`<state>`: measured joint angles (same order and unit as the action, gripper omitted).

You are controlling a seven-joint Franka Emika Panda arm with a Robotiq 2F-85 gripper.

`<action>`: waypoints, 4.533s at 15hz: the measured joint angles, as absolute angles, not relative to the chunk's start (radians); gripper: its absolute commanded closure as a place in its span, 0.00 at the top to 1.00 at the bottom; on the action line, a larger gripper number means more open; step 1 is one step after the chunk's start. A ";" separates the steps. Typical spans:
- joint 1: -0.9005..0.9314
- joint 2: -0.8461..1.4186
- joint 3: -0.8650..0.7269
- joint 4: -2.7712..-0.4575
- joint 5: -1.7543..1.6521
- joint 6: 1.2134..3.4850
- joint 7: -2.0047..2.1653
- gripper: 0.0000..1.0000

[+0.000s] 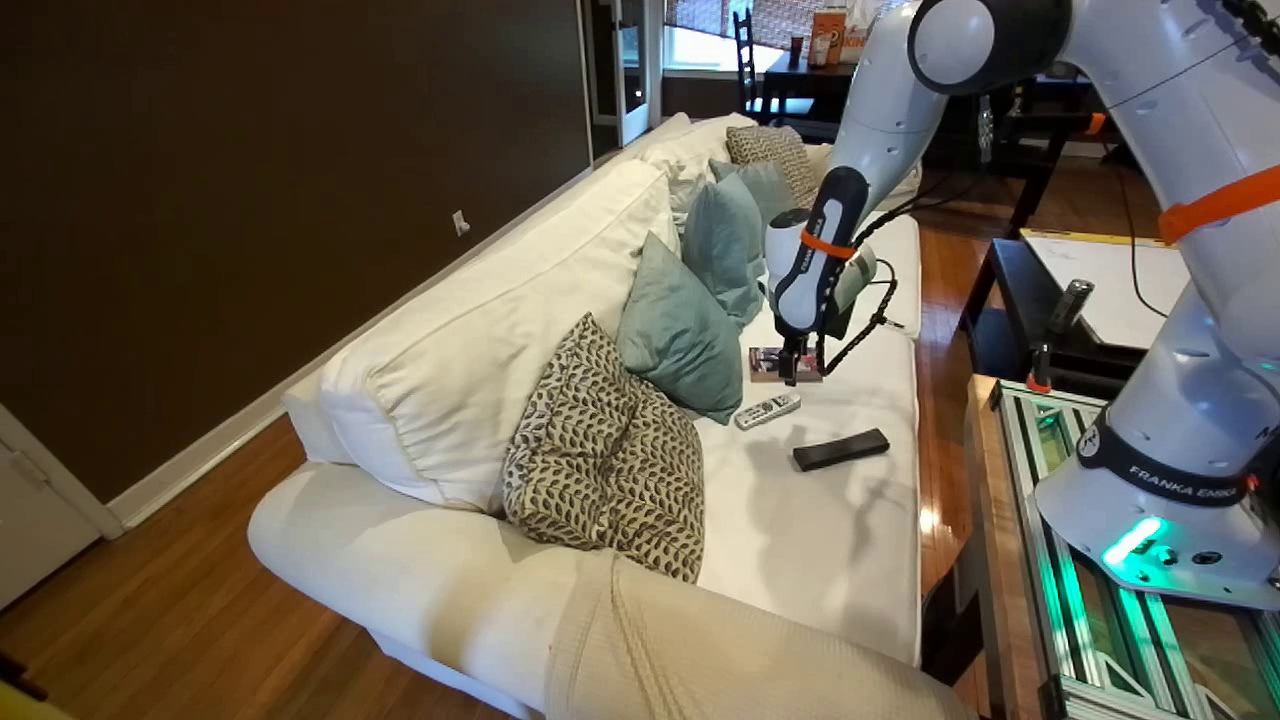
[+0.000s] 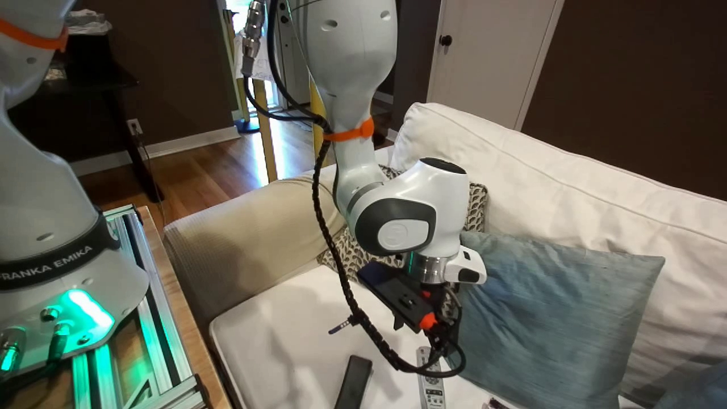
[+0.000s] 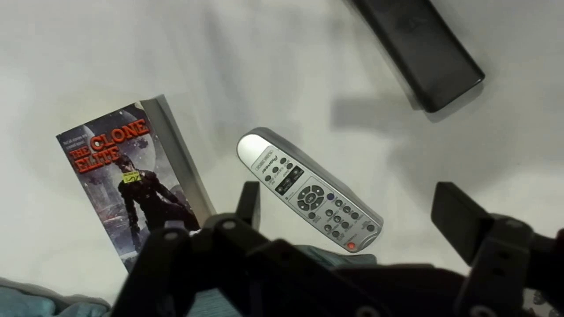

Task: Put the grey remote control on the left armrest of the sofa.

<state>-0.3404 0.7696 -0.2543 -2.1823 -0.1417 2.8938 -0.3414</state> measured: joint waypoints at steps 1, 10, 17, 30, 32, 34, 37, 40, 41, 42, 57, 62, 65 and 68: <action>-0.340 0.770 -0.254 -2.182 -0.142 2.894 -0.341 1.00; -0.332 0.812 -0.283 -2.155 -0.219 2.949 -0.346 1.00; -0.362 0.934 -0.275 -2.087 -0.308 3.087 -0.440 1.00; -0.487 1.144 -0.173 -1.840 -0.346 3.100 -0.568 1.00; -0.499 1.170 -0.156 -1.803 -0.346 3.092 -0.587 1.00; -0.506 1.194 -0.141 -1.771 -0.346 3.073 -0.606 1.00; -0.508 1.223 -0.129 -1.728 -0.346 3.029 -0.633 1.00; -0.508 1.248 -0.127 -1.693 -0.346 2.992 -0.655 0.84; -0.508 1.256 -0.127 -1.682 -0.346 2.982 -0.661 0.74; -0.508 1.264 -0.127 -1.672 -0.346 2.975 -0.668 0.66; -0.458 1.268 -0.129 -1.642 -0.346 2.919 -0.679 0.29; -0.370 1.143 -0.135 -1.780 -0.346 2.995 -0.659 0.29; -0.300 1.038 -0.143 -1.903 -0.350 3.042 -0.646 0.29; -0.224 0.938 -0.152 -2.024 -0.367 3.081 -0.626 0.29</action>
